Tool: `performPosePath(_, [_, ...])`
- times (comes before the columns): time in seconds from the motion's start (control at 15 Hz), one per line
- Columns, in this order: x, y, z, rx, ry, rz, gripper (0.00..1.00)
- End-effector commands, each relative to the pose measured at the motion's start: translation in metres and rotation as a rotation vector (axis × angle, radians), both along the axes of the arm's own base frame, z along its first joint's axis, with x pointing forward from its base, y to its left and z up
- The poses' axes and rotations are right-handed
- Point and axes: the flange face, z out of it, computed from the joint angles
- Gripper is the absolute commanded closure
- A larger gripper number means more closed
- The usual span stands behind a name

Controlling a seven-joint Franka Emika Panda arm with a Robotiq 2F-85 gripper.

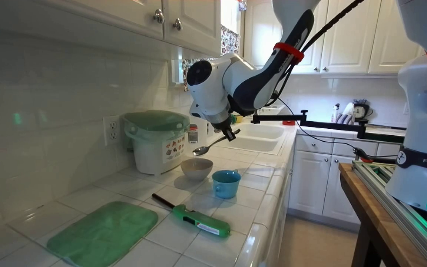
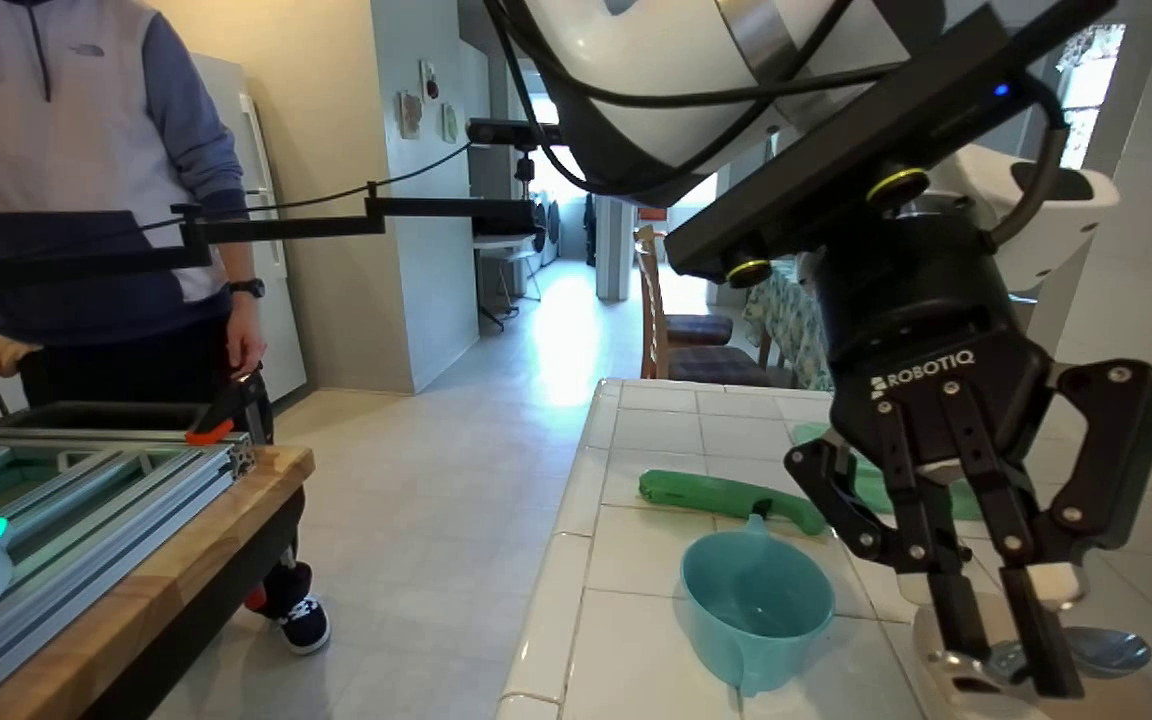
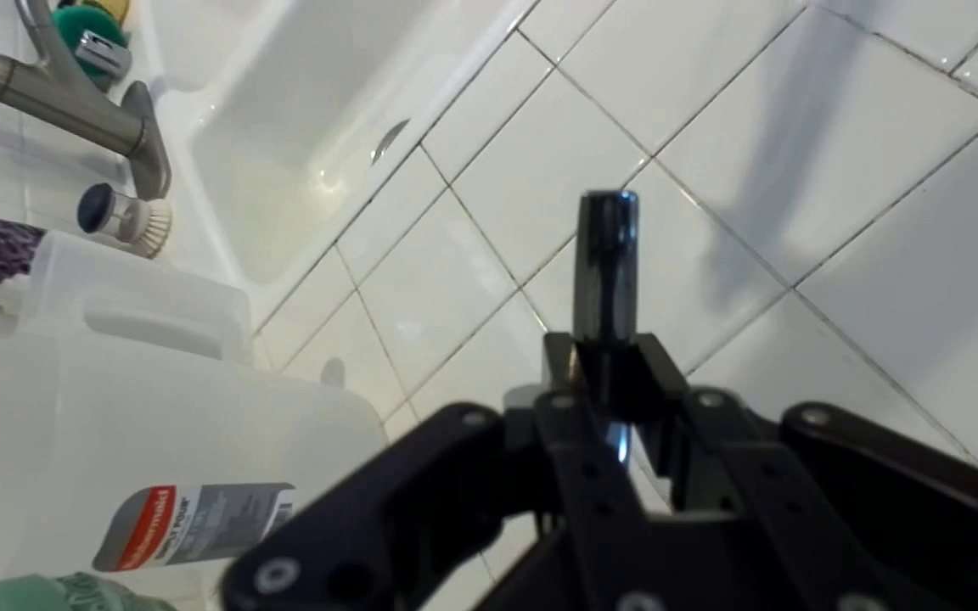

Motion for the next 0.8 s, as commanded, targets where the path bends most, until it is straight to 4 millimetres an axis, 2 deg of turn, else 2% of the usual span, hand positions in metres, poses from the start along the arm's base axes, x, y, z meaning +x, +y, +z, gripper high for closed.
performPosePath(0.0, [0.012, 0.001, -0.018, -0.034, 0.075, 0.025, 0.95])
performPosePath(0.27, [0.021, 0.003, -0.033, -0.059, 0.127, 0.043, 0.95])
performPosePath(0.73, [0.036, 0.009, -0.018, -0.164, 0.185, 0.055, 0.95])
